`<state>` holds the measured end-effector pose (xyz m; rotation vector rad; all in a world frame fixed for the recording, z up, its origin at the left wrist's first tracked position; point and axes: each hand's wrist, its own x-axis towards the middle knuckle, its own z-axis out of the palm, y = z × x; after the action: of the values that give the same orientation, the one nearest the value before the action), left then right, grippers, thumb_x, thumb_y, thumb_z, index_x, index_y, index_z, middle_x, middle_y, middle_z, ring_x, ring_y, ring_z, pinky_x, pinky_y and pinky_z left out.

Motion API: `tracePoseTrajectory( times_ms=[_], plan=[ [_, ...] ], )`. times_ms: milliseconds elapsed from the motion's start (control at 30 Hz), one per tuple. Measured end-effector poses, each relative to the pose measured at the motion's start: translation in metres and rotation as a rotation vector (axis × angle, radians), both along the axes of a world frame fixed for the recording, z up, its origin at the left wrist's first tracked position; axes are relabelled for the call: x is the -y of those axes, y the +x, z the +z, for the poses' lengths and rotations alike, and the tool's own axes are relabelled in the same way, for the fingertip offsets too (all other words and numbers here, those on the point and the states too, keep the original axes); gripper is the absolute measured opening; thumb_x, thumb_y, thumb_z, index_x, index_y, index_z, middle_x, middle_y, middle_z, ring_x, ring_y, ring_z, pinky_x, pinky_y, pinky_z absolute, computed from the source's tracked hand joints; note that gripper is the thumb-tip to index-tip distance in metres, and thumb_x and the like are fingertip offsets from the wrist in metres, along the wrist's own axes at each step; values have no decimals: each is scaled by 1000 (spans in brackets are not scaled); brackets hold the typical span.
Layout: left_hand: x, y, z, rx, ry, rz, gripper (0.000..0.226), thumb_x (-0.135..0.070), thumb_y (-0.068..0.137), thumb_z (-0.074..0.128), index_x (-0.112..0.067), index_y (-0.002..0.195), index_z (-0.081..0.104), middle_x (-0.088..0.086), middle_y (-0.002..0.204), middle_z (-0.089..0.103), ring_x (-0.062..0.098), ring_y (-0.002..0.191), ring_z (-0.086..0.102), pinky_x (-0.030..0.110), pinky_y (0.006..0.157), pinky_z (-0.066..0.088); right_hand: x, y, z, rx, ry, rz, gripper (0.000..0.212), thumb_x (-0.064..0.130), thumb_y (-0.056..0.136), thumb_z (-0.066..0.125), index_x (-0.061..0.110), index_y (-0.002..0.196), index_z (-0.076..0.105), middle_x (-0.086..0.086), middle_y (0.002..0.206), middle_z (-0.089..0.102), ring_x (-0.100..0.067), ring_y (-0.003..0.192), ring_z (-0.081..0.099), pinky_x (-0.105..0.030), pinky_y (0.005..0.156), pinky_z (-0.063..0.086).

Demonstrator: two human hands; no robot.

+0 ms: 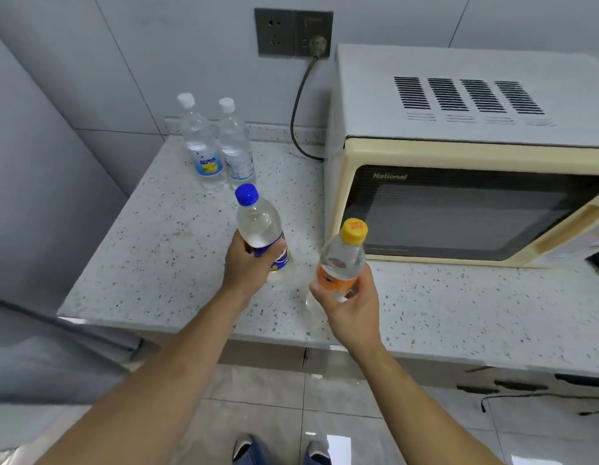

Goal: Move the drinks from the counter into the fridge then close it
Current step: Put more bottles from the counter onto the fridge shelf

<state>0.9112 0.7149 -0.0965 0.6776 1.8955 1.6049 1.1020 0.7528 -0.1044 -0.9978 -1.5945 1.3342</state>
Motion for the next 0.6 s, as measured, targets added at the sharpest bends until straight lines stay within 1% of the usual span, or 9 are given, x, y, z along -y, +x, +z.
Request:
tracePoseTrajectory(
  times_ms=[67, 100, 200, 300, 333, 433, 533, 600],
  plan=[
    [36, 8, 1, 39, 26, 46, 44, -38, 75, 82, -44, 111, 58, -19, 107, 70, -5, 98, 66, 10, 72, 52, 6, -1, 1, -22, -8, 67, 62, 40, 73, 83, 29, 126, 53, 15, 111, 66, -6, 102, 65, -11, 81, 51],
    [56, 13, 1, 67, 46, 69, 45, -43, 72, 82, -43, 111, 60, -18, 107, 71, -4, 98, 67, 11, 72, 53, 11, -2, 1, -33, -17, 106, 62, 43, 73, 82, 28, 126, 54, 15, 110, 66, -6, 101, 65, -12, 81, 51],
    [115, 27, -3, 201, 105, 140, 53, -55, 61, 84, -40, 108, 67, -10, 110, 74, 8, 102, 70, 21, 77, 57, 27, -10, -2, -58, -59, 232, 58, 46, 72, 79, 29, 123, 56, 15, 107, 67, -8, 99, 66, -14, 79, 52],
    [175, 38, -11, 305, 113, 279, 66, -52, 57, 88, -29, 115, 67, 3, 113, 74, 23, 105, 70, 29, 80, 57, 54, -24, -9, -69, -88, 378, 55, 44, 72, 77, 23, 119, 58, 12, 102, 68, -9, 93, 66, -15, 77, 51],
    [196, 42, -13, 313, 102, 322, 67, -52, 57, 89, -28, 116, 66, 4, 114, 73, 24, 105, 70, 31, 81, 57, 65, -30, -12, -71, -98, 435, 55, 43, 72, 77, 20, 119, 58, 9, 101, 68, -10, 91, 66, -16, 76, 51],
    [256, 58, -15, 343, 93, 432, 78, -59, 51, 90, -29, 117, 64, 2, 113, 74, 19, 102, 71, 26, 77, 57, 107, -47, -20, -68, -131, 605, 54, 43, 72, 77, 16, 116, 59, 2, 98, 68, -14, 86, 66, -18, 74, 52],
    [308, 74, -13, 360, 96, 606, 90, -65, 45, 90, -24, 120, 61, 1, 110, 75, 18, 99, 72, 24, 74, 57, 155, -63, -25, -38, -127, 757, 51, 41, 72, 76, 16, 112, 59, 11, 94, 68, -4, 82, 65, -10, 71, 48],
    [339, 83, -12, 365, 97, 712, 98, -68, 42, 88, -20, 122, 60, 2, 111, 75, 20, 99, 72, 25, 74, 58, 188, -71, -26, -20, -116, 842, 47, 41, 70, 75, 20, 109, 59, 17, 93, 66, 0, 82, 63, -7, 70, 46]
  ],
)
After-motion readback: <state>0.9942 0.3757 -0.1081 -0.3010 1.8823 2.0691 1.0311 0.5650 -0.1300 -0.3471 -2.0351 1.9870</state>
